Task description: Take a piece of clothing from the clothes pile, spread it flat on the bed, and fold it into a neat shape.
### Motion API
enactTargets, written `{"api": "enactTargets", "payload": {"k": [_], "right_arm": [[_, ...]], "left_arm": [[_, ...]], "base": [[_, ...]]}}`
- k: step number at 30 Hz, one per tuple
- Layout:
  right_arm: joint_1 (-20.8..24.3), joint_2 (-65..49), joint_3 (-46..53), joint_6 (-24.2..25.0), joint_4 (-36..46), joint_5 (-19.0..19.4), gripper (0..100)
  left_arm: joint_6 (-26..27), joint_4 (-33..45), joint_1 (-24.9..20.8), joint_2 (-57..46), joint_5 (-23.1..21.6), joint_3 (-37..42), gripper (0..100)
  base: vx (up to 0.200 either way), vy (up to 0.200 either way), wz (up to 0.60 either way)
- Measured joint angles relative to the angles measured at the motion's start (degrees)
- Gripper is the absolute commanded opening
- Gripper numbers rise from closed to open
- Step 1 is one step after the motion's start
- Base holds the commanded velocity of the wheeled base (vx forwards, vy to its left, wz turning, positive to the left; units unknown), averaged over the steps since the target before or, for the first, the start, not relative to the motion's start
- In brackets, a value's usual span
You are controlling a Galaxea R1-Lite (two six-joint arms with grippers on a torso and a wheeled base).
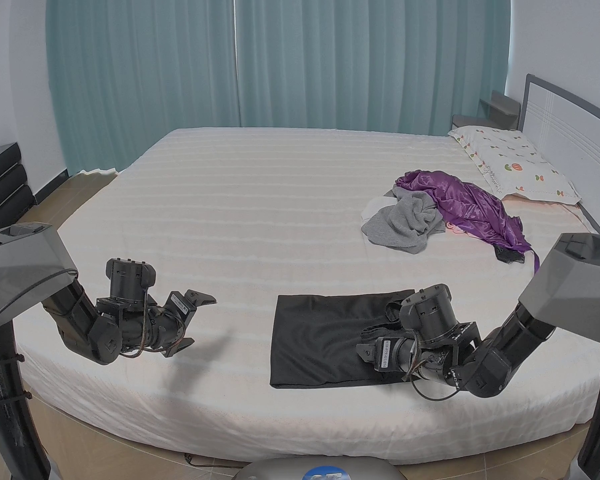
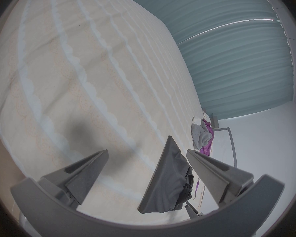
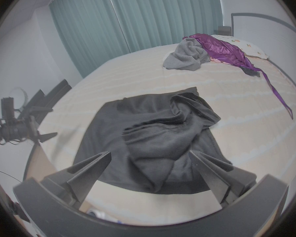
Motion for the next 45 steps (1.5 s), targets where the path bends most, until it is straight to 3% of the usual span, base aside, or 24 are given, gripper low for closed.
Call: {"api": "enactTargets", "payload": {"k": [8, 16, 25, 29, 38, 43, 44, 45], "right_arm": [[-7.1, 3.2, 0.0, -3.8, 1.0, -3.0, 100], [-14.1, -0.3, 7.6, -3.6, 0.5, -1.9, 100], [-20.2, -9.6, 15.5, -1.4, -1.6, 9.1, 100], [-19.8, -11.8, 16.1, 1.5, -3.6, 12.5, 100], [-18.2, -8.8, 14.6, 1.8, -10.4, 18.1, 100], [-18.6, -3.9, 13.4, 0.4, -15.0, 24.4, 100], [-18.7, -2.9, 13.1, -0.3, -15.5, 25.1, 0], [-18.8, -2.0, 13.0, -1.2, -15.9, 25.6, 0]], "left_arm": [[0.1, 0.0, 0.0, 0.0, -0.1, 0.0, 100], [0.2, 0.0, 0.0, 0.1, -0.1, 0.0, 100], [0.2, 0.0, 0.0, 0.1, -0.1, 0.0, 100], [0.2, 0.0, 0.0, 0.1, -0.1, 0.0, 100], [0.2, 0.0, 0.0, 0.1, -0.1, 0.0, 100], [0.2, 0.0, 0.0, 0.1, -0.1, 0.0, 100], [0.2, 0.0, 0.0, 0.1, -0.1, 0.0, 100], [0.2, 0.0, 0.0, 0.1, -0.1, 0.0, 100]], "base": [[0.000, 0.000, 0.00], [0.000, 0.000, 0.00], [0.000, 0.000, 0.00], [0.000, 0.000, 0.00], [0.000, 0.000, 0.00], [0.000, 0.000, 0.00], [0.000, 0.000, 0.00], [0.000, 0.000, 0.00]]}}
